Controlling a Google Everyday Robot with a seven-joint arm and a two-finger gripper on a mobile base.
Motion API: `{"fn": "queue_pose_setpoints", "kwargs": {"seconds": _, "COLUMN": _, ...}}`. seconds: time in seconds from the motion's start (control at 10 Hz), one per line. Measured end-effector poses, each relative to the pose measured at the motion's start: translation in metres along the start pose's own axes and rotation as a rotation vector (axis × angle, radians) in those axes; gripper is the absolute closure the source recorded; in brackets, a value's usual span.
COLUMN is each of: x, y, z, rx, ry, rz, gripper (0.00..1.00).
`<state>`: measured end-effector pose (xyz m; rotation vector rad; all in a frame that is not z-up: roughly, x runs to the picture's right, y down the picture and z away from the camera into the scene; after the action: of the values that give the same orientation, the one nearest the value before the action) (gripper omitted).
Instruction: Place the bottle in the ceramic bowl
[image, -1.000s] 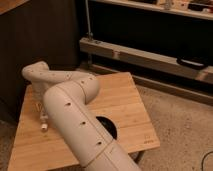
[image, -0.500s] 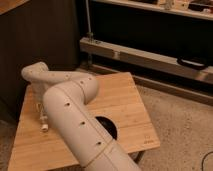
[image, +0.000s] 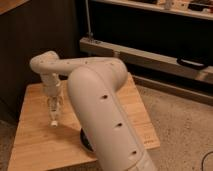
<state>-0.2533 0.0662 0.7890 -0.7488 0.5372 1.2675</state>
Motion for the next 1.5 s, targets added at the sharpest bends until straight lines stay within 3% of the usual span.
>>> {"fn": "queue_pose_setpoints", "kwargs": {"seconds": 0.3, "x": 0.04, "y": -0.06, "z": -0.039, "rx": 0.011, "ry": -0.058, "rz": 0.031, "gripper": 1.0}}
{"fn": "queue_pose_setpoints", "kwargs": {"seconds": 0.8, "x": 0.115, "y": -0.163, "z": -0.073, "rx": -0.005, "ry": -0.209, "rz": 0.066, "gripper": 1.0}}
{"fn": "queue_pose_setpoints", "kwargs": {"seconds": 1.0, "x": 0.144, "y": -0.202, "z": -0.073, "rx": -0.037, "ry": -0.279, "rz": 0.082, "gripper": 1.0}}
{"fn": "queue_pose_setpoints", "kwargs": {"seconds": 1.2, "x": 0.161, "y": -0.225, "z": -0.063, "rx": -0.087, "ry": -0.323, "rz": 0.103, "gripper": 1.0}}
{"fn": "queue_pose_setpoints", "kwargs": {"seconds": 1.5, "x": 0.159, "y": -0.237, "z": -0.05, "rx": -0.15, "ry": -0.335, "rz": 0.13, "gripper": 1.0}}
